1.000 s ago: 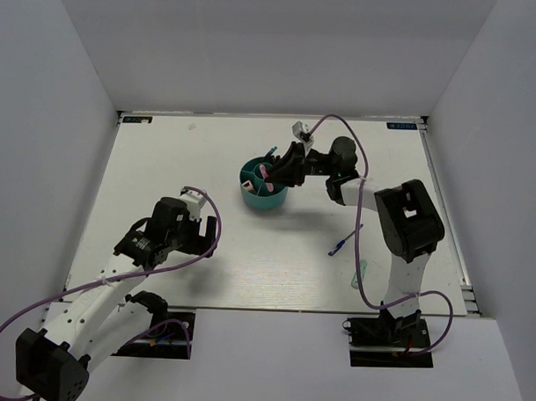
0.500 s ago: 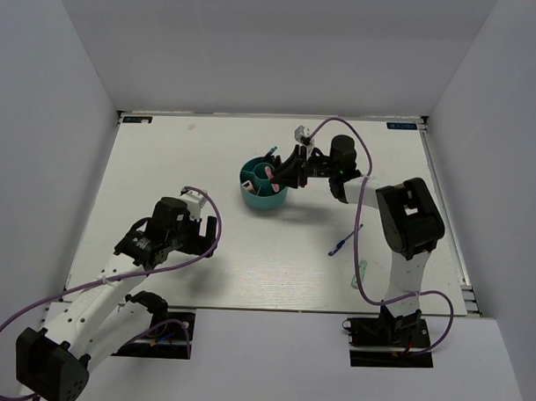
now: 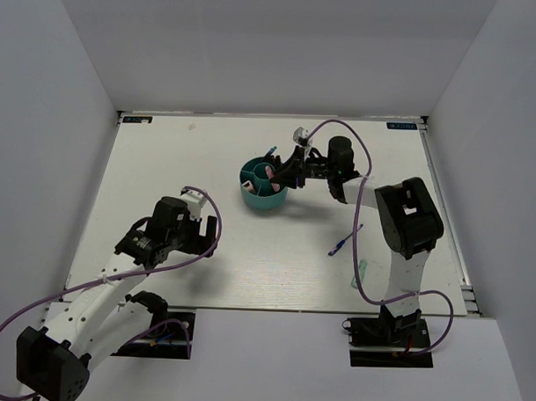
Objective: Sort the stationery into containers
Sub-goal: Place the stationery into the container, then grab a piece of stationery with the right arm
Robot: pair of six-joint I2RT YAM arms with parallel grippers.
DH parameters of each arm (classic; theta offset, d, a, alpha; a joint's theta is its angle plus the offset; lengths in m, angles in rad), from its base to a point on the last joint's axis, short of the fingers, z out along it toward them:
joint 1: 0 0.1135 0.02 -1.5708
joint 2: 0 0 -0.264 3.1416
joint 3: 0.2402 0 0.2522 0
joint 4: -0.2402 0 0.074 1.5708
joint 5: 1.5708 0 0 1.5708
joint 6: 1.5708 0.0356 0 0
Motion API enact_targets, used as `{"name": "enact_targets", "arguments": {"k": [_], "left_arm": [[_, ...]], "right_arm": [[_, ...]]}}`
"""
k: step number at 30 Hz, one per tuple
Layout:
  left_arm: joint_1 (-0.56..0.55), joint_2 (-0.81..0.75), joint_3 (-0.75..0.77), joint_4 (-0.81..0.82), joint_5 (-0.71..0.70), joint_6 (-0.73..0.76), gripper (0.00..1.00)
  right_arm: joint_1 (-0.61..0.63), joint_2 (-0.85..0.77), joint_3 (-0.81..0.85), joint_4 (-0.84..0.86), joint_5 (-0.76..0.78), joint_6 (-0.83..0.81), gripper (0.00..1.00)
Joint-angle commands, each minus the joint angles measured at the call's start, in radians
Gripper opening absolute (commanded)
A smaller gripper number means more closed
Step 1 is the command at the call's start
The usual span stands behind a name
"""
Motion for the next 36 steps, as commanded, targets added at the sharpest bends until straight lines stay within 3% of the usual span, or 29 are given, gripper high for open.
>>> {"name": "enact_targets", "arguments": {"k": [1,3,4,7,21,28,29,30,31,32,33,35,36], "left_arm": [[0.006,-0.003,-0.006,0.02,0.012,0.007,1.0],[0.004,-0.004,-0.008,0.021,0.014,0.008,1.0],[0.007,-0.003,-0.006,0.021,0.012,0.007,1.0],[0.006,-0.006,-0.008,0.018,0.014,0.005,1.0],[0.007,-0.016,-0.008,0.017,0.015,0.005,1.0],[0.007,-0.01,-0.006,0.017,0.015,0.007,1.0],[0.007,-0.012,-0.009,0.018,0.017,0.005,1.0],[0.007,-0.017,-0.008,0.018,0.018,0.005,1.0],[0.006,-0.015,-0.009,0.018,0.017,0.005,1.0],[0.007,-0.017,-0.006,0.021,0.02,0.004,0.99],[0.006,-0.015,-0.006,0.021,0.023,0.004,0.97],[0.007,-0.007,-0.008,0.023,0.049,0.004,0.71],[0.006,-0.006,-0.006,0.027,0.064,0.007,0.51]], "right_arm": [[0.003,-0.002,0.022,-0.009,0.031,-0.033,0.02],[0.0,-0.005,0.02,-0.016,0.034,-0.039,0.08],[0.002,-0.007,0.02,-0.03,0.034,-0.05,0.19],[-0.001,-0.016,0.009,-0.044,0.037,-0.057,0.32],[0.0,-0.079,-0.003,-0.135,0.05,-0.103,0.4],[-0.012,-0.134,-0.023,-0.182,0.066,-0.102,0.37],[-0.013,-0.181,0.004,-0.269,0.094,-0.112,0.33],[-0.018,-0.215,0.096,-0.453,0.137,-0.331,0.19],[-0.015,-0.247,0.097,-0.571,0.174,-0.333,0.08],[-0.003,-0.26,0.173,-0.836,0.326,-0.429,0.0],[-0.001,-0.269,0.21,-0.912,0.382,-0.456,0.0],[-0.016,-0.301,0.233,-1.123,0.452,-0.523,0.0],[-0.03,-0.309,0.302,-1.2,0.453,-0.584,0.0]]}}
